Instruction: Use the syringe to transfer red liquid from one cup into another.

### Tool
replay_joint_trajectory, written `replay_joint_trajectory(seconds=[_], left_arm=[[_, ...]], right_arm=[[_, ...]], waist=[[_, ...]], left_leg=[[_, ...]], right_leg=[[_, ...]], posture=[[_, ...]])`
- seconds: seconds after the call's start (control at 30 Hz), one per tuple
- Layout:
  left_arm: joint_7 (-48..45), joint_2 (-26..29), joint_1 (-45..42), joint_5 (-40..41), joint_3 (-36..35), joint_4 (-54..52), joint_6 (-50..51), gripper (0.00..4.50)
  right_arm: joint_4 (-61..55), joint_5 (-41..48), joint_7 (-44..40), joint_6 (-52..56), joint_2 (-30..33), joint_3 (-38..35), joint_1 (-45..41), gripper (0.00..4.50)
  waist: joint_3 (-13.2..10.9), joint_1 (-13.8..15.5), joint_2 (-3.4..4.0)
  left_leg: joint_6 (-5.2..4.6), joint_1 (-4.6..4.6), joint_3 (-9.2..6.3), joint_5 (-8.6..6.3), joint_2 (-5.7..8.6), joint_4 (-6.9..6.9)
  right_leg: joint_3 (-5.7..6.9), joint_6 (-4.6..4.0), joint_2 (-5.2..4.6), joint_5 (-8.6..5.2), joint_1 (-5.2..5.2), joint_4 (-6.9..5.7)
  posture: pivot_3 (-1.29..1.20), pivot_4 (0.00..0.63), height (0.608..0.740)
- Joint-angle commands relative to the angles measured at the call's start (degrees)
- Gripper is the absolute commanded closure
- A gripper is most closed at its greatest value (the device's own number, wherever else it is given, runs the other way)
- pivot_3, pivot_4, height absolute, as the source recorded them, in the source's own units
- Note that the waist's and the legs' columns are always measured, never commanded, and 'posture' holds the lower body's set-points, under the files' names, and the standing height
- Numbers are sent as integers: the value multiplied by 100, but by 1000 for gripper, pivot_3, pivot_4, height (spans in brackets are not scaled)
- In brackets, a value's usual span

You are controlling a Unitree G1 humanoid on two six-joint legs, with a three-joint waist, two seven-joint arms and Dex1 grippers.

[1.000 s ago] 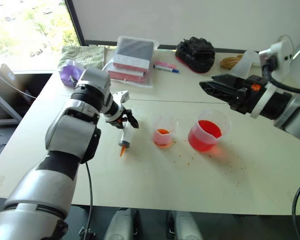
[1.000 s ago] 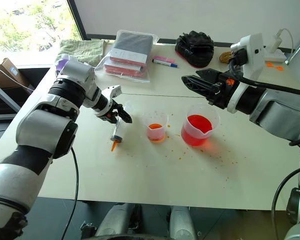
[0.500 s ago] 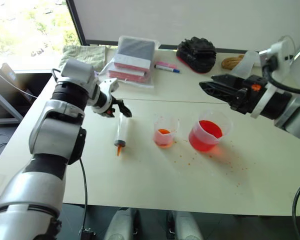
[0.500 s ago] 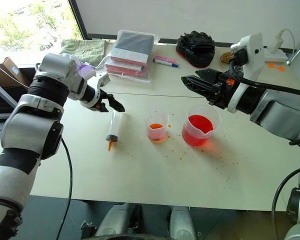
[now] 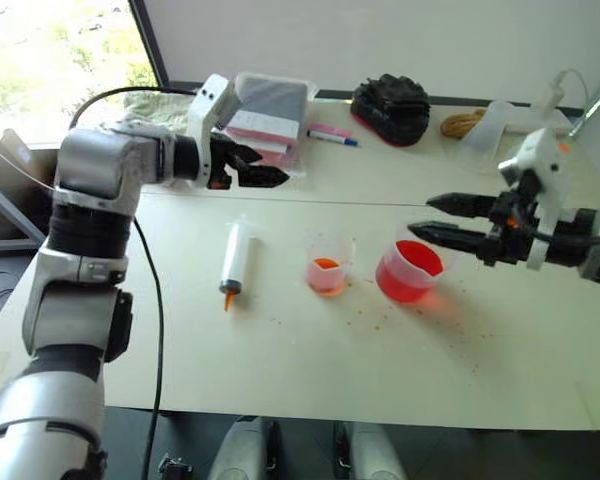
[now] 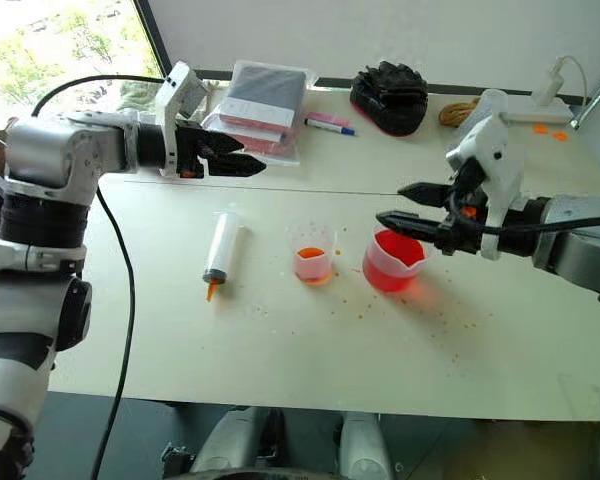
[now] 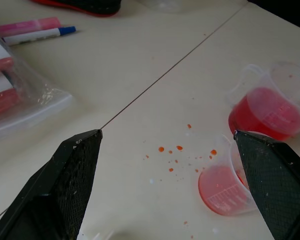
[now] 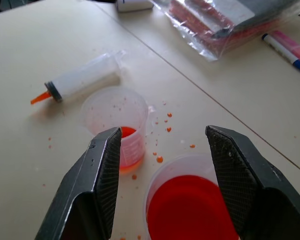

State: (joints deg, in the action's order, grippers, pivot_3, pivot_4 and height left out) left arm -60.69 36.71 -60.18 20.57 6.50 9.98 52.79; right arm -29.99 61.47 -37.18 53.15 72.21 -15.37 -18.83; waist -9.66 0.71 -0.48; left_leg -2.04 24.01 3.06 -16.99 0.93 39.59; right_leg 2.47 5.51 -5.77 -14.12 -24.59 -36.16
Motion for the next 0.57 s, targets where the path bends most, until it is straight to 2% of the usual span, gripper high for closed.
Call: replay_joint_trajectory(seconds=[0.03, 0.27, 0.57], left_arm=[[-609, 451, 457, 33, 94, -662, -629, 13], [-1561, 1196, 1238, 328, -66, -1125, -1126, 13], [-1841, 1559, 1645, 678, -322, -1459, -1163, 13]], right_arm=[[-108, -996, -1121, -638, 515, -129, 542, 1719], [130, -1700, -2127, -1096, 669, -430, 943, 1719], [307, -2118, -2419, -1248, 510, -314, 755, 1719]], waist=[[0, -5, 0], [0, -8, 0], [0, 2, -1]], left_leg=[[-1, -2, 0, -1, -1, 0], [-3, -6, -3, -2, -2, 9], [-13, -11, -4, -7, -2, 17]], right_leg=[[0, 0, 0, 0, 2, 0], [0, -1, 6, 0, 8, -3], [2, -2, 7, -1, 17, -2]], posture=[[0, 150, 740], [0, 150, 740], [0, 150, 740]])
